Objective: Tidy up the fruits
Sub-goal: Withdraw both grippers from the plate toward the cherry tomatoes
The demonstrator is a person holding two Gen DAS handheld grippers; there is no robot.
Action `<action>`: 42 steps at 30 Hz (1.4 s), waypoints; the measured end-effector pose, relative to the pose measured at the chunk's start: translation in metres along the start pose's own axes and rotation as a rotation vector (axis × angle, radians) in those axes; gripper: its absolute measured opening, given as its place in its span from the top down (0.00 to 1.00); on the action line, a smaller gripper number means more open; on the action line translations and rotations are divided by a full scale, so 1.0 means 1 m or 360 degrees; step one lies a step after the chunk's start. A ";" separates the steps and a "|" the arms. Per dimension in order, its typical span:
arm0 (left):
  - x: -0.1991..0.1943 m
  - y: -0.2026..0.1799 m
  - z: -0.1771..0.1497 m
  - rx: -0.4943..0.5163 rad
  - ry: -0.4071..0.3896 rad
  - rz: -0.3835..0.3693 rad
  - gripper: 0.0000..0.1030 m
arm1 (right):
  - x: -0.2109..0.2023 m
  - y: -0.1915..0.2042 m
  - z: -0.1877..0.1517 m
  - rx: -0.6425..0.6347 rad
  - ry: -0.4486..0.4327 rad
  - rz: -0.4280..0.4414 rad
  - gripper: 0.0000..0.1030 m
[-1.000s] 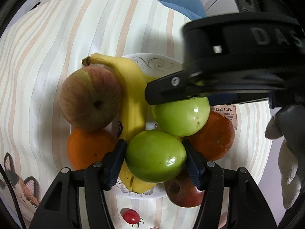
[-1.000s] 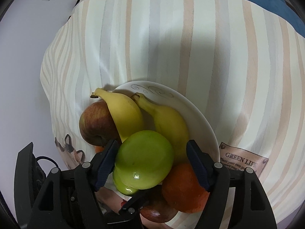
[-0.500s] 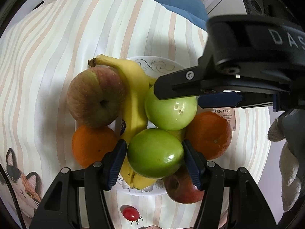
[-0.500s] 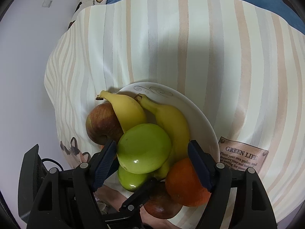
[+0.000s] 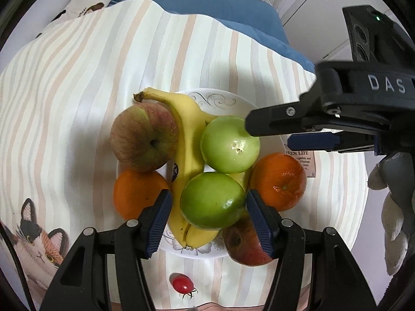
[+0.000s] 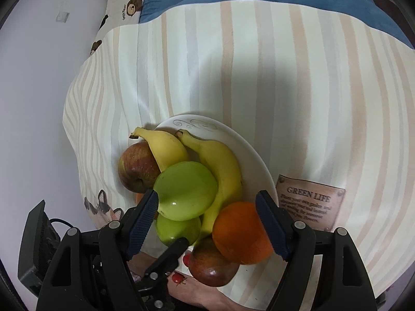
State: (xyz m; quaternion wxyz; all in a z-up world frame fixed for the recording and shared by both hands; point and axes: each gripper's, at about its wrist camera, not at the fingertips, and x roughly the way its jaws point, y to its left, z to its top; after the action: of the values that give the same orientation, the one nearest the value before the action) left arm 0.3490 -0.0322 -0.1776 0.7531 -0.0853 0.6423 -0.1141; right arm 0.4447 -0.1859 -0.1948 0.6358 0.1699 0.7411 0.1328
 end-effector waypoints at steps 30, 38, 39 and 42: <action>-0.113 0.018 -0.059 0.0178 -0.0404 0.0401 0.09 | -0.085 0.068 -0.186 -0.0268 -0.0831 -0.0631 0.04; -0.163 0.011 -0.097 0.0206 -0.0528 0.0411 0.09 | -0.112 0.089 -0.251 -0.0274 -0.1017 -0.0675 0.03; -0.168 0.010 -0.101 0.0211 -0.0539 0.0413 0.09 | -0.116 0.092 -0.260 -0.0277 -0.1040 -0.0685 0.03; -0.189 0.005 -0.117 0.0226 -0.0590 0.0395 0.09 | -0.128 0.099 -0.287 -0.0281 -0.1105 -0.0681 0.03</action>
State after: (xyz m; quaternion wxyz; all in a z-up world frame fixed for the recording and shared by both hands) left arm 0.2052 0.0281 -0.0183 0.8706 0.0282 0.4889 -0.0479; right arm 0.1870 -0.1449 0.0056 0.8733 -0.0085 0.4871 -0.0044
